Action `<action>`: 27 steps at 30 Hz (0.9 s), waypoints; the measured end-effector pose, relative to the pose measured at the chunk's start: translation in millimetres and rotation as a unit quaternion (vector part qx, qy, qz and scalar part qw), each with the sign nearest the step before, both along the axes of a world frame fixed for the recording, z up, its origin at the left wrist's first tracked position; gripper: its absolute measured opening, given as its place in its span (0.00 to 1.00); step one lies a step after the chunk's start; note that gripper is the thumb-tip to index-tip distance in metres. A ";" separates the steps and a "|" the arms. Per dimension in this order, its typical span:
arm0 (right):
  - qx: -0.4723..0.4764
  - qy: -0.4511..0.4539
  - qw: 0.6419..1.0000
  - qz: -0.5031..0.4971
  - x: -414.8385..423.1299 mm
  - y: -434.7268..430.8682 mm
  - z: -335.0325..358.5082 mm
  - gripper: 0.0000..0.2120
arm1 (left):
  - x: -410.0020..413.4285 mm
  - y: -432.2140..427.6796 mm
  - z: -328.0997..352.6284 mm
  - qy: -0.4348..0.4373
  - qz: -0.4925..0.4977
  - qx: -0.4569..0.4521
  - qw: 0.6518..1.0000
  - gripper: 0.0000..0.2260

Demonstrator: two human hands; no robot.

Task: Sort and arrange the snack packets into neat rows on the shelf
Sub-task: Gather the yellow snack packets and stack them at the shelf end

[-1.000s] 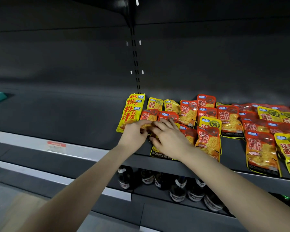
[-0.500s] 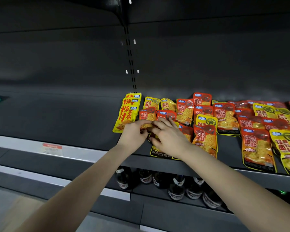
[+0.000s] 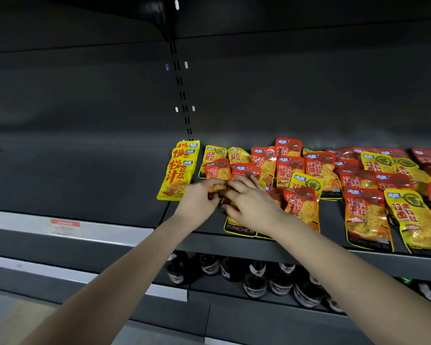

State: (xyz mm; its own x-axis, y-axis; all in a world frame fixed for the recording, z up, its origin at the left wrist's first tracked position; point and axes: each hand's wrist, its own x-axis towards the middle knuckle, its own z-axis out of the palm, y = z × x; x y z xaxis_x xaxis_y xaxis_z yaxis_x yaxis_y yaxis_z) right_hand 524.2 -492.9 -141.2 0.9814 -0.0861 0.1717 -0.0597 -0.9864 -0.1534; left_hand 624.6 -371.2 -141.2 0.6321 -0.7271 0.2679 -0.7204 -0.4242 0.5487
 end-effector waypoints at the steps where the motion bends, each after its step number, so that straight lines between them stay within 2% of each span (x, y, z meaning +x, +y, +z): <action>1: 0.000 0.000 1.000 -0.001 -1.1 -0.9 0.0 0.21 | -0.3 -1.2 -0.2 -0.001 0.001 0.002 1.000 0.17; 27: -0.006 -0.023 0.999 -0.029 -28.4 -32.0 -1.6 0.21 | -18.8 -39.5 1.4 0.001 -0.012 -0.003 1.000 0.16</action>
State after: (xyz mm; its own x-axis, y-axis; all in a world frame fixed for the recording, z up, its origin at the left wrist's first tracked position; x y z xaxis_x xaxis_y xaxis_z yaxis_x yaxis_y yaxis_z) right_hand 495.8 -524.9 -142.7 0.9659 -0.1412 0.2168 -0.1109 -0.9830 -0.1461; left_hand 605.8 -410.7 -139.8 0.6155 -0.7399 0.2714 -0.7291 -0.4039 0.5525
